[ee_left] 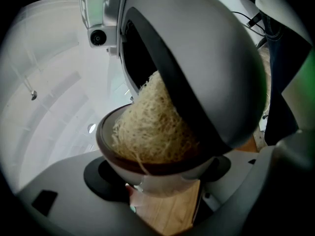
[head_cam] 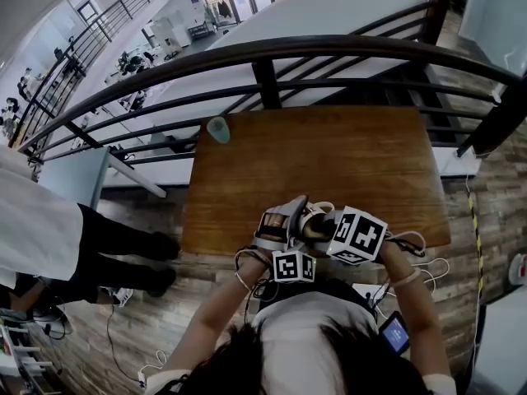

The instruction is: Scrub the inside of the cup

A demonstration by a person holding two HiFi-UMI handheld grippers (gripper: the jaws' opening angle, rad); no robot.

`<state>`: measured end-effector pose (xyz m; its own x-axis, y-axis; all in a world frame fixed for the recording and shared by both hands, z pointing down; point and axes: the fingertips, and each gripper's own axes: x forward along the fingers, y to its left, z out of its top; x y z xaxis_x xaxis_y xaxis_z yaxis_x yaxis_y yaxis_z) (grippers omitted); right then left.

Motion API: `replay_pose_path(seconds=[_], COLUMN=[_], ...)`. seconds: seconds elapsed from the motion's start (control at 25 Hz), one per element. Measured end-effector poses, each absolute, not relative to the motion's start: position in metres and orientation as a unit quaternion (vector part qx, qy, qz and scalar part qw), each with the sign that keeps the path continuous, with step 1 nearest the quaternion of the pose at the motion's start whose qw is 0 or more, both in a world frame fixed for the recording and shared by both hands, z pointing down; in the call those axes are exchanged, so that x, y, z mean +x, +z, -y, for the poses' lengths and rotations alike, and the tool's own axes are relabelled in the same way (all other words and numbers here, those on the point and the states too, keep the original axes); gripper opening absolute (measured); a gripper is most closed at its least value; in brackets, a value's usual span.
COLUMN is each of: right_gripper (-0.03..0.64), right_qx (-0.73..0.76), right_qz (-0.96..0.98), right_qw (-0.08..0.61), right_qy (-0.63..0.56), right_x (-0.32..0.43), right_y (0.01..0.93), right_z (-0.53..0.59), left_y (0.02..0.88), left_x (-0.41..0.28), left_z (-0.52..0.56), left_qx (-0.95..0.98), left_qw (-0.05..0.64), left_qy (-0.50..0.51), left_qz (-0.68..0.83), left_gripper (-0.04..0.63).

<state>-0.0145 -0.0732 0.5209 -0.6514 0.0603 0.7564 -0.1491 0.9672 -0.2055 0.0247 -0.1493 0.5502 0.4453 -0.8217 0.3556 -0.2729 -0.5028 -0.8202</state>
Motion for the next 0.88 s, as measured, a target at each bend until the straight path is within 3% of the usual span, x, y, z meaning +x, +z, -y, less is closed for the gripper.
replay_pose_path(seconds=[0.88], right_gripper=[0.075], right_qx=[0.087], right_qz=[0.93], right_qw=[0.119], right_qy=[0.337], right_x=[-0.023], right_y=[0.478], right_z=[0.109], left_y=[0.526], left_x=[0.012], left_z=[0.172], left_qx=[-0.754], left_qw=[0.341], left_qy=[-0.369], left_qz=[-0.424], left_gripper=[0.403])
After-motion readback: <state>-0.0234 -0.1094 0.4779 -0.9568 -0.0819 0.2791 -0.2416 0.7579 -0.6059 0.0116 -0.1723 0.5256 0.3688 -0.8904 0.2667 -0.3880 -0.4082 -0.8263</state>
